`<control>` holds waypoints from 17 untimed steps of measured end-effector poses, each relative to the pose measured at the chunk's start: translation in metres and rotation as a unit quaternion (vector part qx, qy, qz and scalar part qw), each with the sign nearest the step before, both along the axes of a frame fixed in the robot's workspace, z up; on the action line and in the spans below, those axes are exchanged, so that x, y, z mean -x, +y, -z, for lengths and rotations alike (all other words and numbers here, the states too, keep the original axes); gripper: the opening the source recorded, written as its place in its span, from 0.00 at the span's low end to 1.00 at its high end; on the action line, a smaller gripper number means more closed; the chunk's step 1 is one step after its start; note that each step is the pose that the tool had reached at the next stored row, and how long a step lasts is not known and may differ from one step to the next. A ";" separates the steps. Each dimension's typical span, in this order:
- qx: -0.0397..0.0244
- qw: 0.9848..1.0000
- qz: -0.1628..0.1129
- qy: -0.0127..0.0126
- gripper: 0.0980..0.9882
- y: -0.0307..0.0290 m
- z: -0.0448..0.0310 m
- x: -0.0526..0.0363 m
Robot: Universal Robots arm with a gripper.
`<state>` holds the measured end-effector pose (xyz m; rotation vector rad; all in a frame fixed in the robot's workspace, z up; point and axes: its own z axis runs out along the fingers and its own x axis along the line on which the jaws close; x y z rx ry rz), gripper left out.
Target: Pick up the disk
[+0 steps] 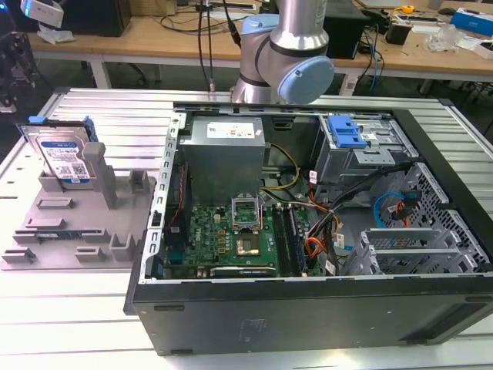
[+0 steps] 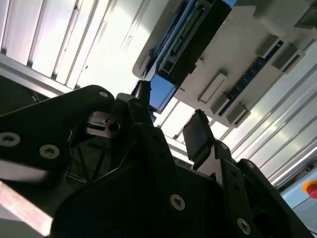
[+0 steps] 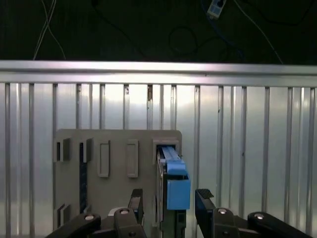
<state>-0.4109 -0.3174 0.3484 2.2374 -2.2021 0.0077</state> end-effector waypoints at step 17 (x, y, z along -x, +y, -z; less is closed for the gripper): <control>-0.001 1.000 0.000 0.000 0.50 0.0020 0.0178 -0.0028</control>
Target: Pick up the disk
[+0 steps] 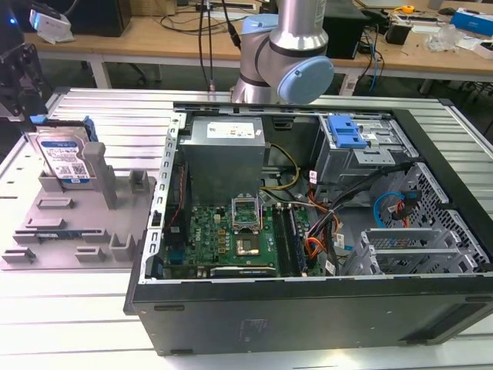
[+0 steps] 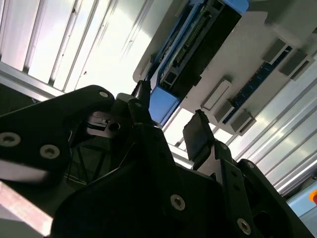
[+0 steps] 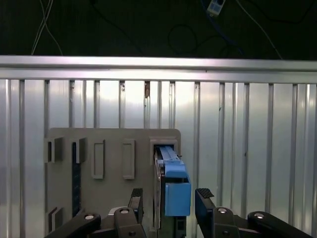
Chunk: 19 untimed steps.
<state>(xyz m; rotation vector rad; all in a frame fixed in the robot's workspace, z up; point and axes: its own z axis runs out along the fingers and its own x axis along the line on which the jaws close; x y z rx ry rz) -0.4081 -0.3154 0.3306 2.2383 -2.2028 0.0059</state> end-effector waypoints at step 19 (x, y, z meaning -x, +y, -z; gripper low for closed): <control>0.000 1.000 0.000 0.000 0.50 0.0028 0.0260 -0.0004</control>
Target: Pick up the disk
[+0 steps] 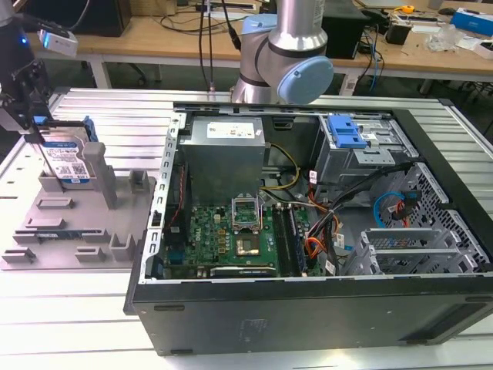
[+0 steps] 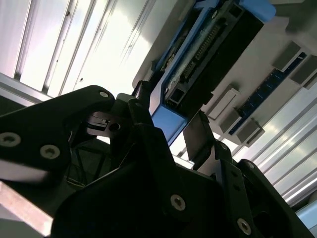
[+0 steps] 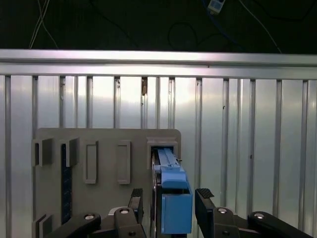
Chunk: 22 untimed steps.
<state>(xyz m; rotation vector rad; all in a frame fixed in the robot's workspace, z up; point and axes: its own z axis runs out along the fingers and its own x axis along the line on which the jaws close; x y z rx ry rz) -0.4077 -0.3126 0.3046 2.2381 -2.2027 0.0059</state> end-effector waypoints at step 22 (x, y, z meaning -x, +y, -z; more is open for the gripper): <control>0.000 1.000 0.000 0.000 0.41 0.0011 0.0088 0.0019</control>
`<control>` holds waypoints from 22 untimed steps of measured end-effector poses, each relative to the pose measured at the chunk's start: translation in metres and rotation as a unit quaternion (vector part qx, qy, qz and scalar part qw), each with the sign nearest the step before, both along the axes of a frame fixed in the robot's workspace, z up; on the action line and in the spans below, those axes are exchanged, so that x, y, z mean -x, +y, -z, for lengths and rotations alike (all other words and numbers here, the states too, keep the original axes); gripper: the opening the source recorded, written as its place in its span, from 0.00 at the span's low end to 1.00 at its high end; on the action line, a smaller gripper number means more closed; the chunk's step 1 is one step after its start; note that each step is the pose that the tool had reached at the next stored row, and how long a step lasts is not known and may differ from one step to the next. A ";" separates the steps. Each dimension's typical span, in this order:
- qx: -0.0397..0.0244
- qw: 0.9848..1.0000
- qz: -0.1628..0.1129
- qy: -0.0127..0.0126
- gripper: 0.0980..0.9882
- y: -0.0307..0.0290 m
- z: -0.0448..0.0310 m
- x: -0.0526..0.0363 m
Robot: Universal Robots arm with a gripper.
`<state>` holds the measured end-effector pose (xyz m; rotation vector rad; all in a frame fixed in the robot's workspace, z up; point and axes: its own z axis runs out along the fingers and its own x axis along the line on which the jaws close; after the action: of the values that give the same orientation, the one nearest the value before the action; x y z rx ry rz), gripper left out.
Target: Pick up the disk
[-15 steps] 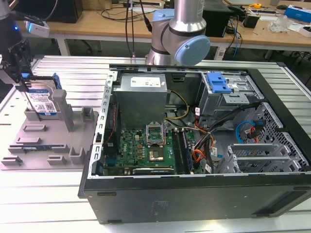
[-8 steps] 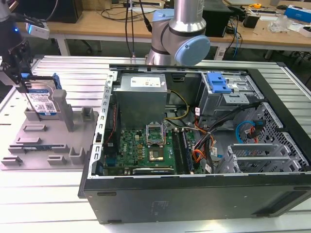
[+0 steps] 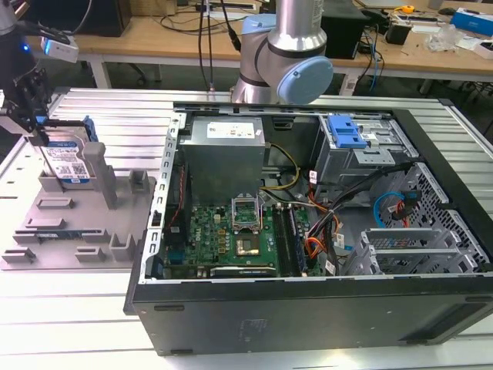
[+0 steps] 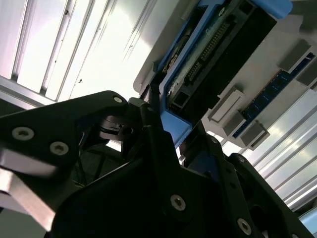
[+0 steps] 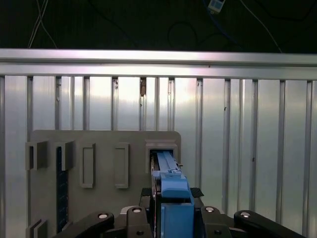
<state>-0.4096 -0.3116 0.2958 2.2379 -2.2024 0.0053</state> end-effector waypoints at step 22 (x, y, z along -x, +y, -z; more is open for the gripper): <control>0.000 1.000 0.000 0.001 0.30 -0.0001 0.0002 0.0000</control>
<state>-0.4096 -0.3117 0.2956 2.2372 -2.2017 0.0035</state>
